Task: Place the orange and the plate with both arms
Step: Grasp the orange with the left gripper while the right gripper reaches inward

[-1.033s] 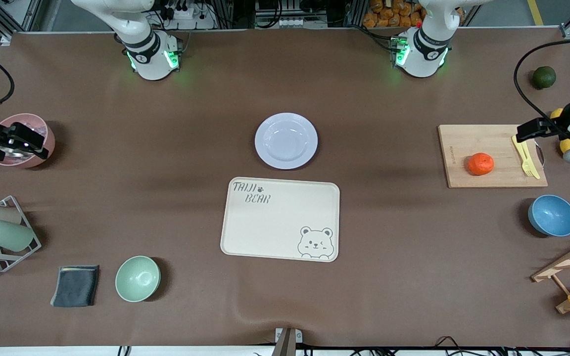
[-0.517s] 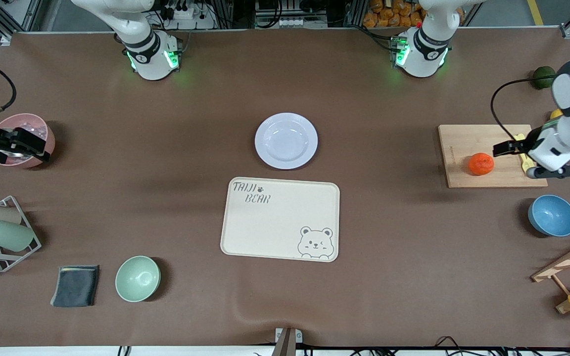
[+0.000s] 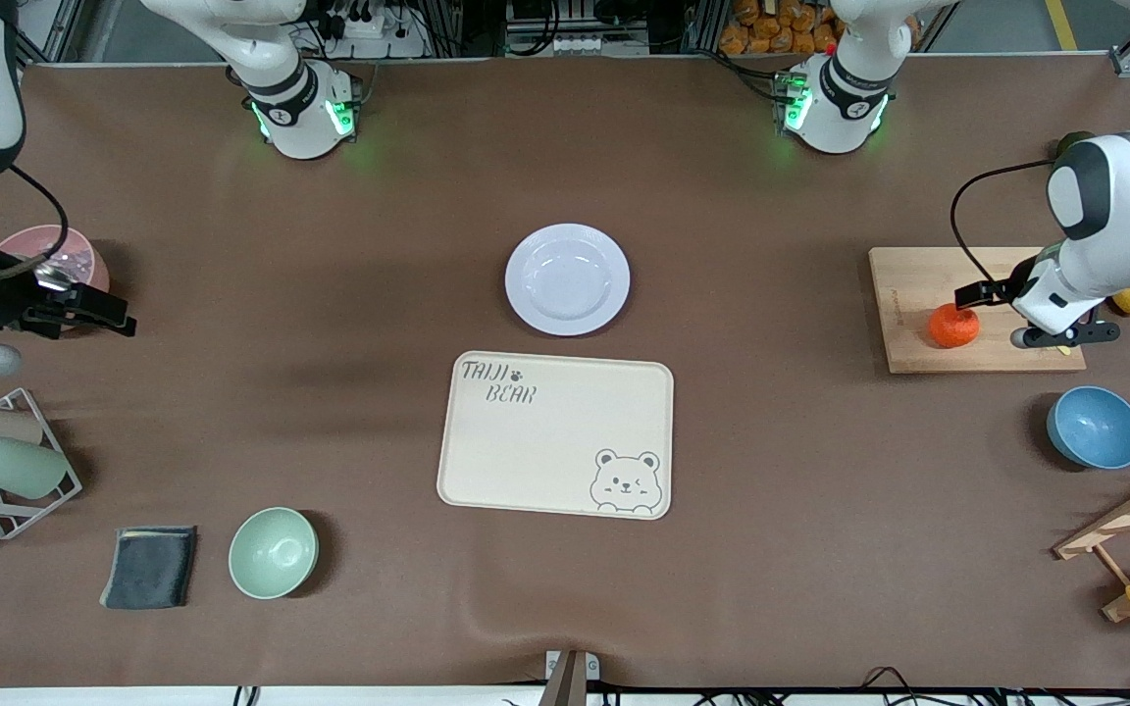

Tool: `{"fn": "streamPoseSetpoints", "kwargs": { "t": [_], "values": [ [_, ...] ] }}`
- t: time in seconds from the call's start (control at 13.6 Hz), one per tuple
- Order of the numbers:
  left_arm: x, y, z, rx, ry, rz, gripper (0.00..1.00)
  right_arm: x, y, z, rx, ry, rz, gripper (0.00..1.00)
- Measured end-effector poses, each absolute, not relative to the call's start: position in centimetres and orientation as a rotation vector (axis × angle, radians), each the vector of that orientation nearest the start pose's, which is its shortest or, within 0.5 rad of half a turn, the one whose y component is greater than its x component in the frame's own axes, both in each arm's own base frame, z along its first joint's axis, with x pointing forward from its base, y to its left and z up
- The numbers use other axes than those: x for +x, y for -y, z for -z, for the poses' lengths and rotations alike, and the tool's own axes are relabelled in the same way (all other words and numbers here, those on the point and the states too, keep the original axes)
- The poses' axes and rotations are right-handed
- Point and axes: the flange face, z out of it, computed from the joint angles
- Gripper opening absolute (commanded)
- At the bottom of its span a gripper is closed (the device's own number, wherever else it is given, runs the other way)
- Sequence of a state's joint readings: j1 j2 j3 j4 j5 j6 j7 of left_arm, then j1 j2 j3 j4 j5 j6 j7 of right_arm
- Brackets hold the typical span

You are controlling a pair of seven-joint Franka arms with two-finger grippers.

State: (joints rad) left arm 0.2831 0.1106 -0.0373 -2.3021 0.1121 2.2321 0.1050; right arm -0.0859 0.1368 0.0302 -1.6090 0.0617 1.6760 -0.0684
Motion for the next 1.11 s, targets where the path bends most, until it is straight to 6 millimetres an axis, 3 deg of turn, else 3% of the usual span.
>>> {"fn": "streamPoseSetpoints", "kwargs": {
  "t": [0.3,0.66,0.81,1.11],
  "values": [
    [48.6,-12.7,-26.3,-3.087,0.100,-0.316,1.00,59.6,0.7,-52.2,-3.020,0.040,-0.170,1.00],
    [48.5,-13.8,-22.7,-3.098,0.129,-0.318,1.00,60.4,-4.0,-47.7,-2.859,0.072,-0.302,1.00],
    [48.6,-13.6,-22.3,-3.100,0.122,-0.320,1.00,60.7,-4.5,-46.3,-2.772,0.030,-0.329,1.00],
    [48.6,-13.4,-22.0,-3.101,0.117,-0.329,1.00,60.6,-3.3,-42.9,-2.625,-0.081,-0.401,1.00]
  ]
}}
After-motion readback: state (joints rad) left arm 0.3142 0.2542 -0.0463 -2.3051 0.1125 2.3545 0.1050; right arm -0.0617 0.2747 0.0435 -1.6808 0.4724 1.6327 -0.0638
